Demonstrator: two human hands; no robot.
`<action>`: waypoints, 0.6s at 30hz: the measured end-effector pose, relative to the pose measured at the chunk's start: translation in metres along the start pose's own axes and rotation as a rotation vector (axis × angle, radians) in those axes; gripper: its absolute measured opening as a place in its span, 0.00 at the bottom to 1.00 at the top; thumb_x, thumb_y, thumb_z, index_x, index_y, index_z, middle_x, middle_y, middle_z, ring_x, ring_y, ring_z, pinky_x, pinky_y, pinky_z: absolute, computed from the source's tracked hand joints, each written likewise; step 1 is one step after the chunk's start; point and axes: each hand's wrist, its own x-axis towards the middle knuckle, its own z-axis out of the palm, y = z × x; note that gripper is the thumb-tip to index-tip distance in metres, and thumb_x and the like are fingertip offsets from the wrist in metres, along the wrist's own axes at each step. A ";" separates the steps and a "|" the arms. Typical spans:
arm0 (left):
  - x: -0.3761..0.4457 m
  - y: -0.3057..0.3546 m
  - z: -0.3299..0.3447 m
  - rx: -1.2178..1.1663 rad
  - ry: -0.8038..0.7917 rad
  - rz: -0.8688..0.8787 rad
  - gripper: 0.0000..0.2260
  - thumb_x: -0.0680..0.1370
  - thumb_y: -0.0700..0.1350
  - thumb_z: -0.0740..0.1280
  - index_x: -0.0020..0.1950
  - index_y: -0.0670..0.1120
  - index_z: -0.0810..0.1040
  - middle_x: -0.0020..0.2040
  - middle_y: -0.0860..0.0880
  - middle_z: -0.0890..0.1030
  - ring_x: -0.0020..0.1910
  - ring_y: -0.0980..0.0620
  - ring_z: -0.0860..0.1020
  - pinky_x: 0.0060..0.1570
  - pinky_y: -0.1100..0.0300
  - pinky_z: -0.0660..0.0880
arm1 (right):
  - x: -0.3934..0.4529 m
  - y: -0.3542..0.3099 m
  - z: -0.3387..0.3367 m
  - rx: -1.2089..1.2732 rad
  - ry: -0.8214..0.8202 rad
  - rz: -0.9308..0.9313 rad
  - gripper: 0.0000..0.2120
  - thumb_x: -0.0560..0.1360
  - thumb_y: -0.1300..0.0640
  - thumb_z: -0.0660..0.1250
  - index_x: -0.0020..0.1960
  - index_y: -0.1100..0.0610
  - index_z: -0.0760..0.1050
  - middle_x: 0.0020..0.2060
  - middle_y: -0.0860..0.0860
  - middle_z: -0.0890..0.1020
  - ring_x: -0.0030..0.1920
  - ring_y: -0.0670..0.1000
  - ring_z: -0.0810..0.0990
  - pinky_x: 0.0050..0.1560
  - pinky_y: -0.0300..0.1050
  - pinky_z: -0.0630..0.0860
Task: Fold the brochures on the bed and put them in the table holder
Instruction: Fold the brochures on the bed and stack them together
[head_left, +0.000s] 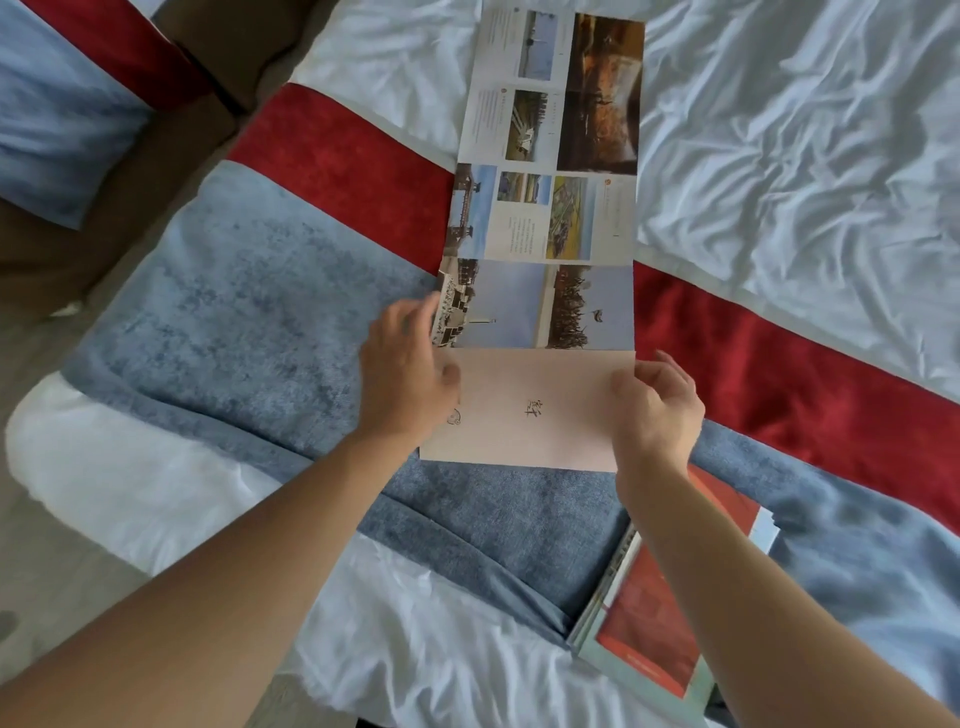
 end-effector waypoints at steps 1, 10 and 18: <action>-0.001 0.007 -0.001 0.057 0.007 0.155 0.31 0.73 0.43 0.71 0.75 0.46 0.66 0.71 0.42 0.68 0.71 0.43 0.65 0.69 0.42 0.64 | -0.001 0.000 -0.001 -0.048 -0.003 -0.059 0.05 0.70 0.57 0.67 0.38 0.52 0.81 0.65 0.42 0.76 0.64 0.49 0.75 0.63 0.55 0.74; -0.001 0.047 0.004 0.102 0.008 0.432 0.14 0.74 0.43 0.71 0.59 0.48 0.79 0.60 0.50 0.80 0.65 0.48 0.74 0.71 0.45 0.59 | -0.009 0.001 -0.006 -0.202 -0.038 -0.473 0.07 0.73 0.66 0.64 0.41 0.56 0.73 0.68 0.45 0.77 0.76 0.48 0.63 0.77 0.53 0.53; -0.002 0.054 -0.005 0.074 0.138 0.518 0.03 0.73 0.39 0.67 0.46 0.45 0.76 0.39 0.50 0.78 0.40 0.47 0.76 0.52 0.52 0.65 | -0.011 -0.003 -0.003 -0.179 0.040 -0.464 0.01 0.77 0.59 0.61 0.47 0.56 0.70 0.38 0.47 0.79 0.42 0.51 0.77 0.46 0.58 0.75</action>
